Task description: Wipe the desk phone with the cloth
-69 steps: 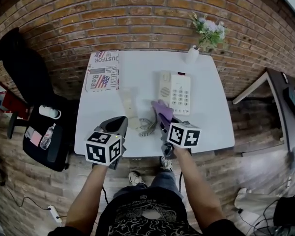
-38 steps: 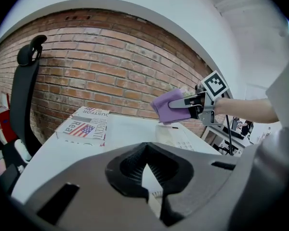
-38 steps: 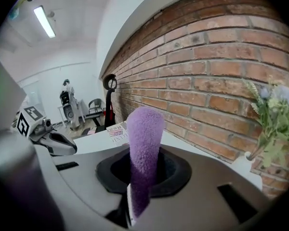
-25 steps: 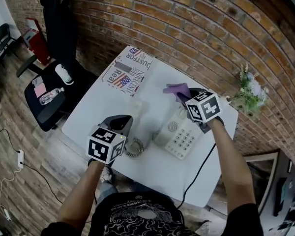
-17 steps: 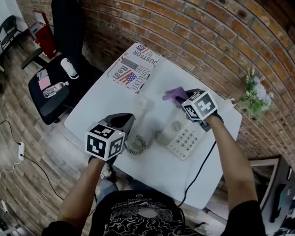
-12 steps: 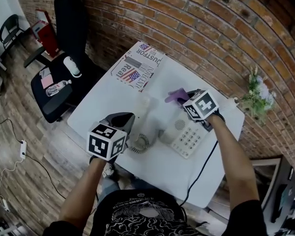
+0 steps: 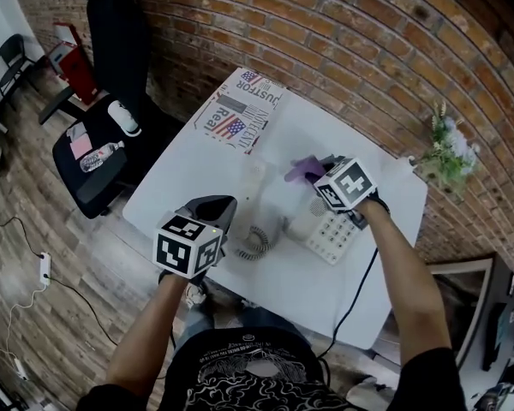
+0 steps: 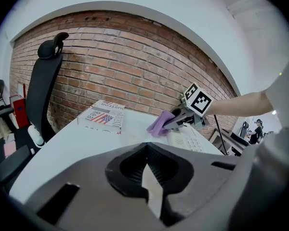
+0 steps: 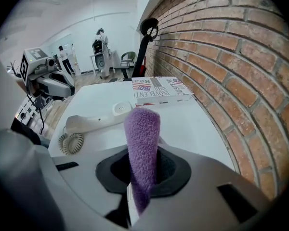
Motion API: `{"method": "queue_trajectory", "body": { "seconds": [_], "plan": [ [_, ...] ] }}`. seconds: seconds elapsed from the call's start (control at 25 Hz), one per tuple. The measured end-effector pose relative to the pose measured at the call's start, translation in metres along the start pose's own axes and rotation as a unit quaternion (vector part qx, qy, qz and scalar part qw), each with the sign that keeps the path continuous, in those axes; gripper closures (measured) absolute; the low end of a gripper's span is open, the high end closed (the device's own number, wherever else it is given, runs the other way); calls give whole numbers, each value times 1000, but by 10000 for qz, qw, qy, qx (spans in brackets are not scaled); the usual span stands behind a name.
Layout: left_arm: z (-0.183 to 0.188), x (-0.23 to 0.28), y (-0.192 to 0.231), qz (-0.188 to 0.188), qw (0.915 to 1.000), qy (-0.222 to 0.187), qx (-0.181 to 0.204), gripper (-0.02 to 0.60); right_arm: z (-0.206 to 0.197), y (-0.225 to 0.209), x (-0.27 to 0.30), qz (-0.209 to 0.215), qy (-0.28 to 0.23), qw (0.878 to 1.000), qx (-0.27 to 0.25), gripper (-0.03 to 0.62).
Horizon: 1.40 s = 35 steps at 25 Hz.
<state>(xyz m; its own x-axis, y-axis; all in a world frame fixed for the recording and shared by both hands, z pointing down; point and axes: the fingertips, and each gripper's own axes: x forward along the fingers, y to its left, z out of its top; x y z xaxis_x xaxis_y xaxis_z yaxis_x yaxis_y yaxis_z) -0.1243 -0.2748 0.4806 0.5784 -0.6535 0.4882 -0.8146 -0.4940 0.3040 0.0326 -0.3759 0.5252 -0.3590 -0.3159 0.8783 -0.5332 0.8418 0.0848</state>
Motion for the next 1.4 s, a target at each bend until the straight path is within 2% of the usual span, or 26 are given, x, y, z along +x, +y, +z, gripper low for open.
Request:
{"method": "queue_trajectory", "body": {
  "seconds": [0.28, 0.96, 1.4],
  "plan": [
    [-4, -5, 0, -187, 9997, 64, 108, 577, -3, 29, 3, 112, -63, 9997, 208, 548],
    [-9, -17, -5, -812, 9950, 261, 516, 577, -14, 87, 8, 50, -244, 9963, 821, 548],
    [-12, -32, -6, -1270, 9871, 334, 918, 577, -14, 124, -2, -264, -390, 9894, 1373, 548]
  ]
}}
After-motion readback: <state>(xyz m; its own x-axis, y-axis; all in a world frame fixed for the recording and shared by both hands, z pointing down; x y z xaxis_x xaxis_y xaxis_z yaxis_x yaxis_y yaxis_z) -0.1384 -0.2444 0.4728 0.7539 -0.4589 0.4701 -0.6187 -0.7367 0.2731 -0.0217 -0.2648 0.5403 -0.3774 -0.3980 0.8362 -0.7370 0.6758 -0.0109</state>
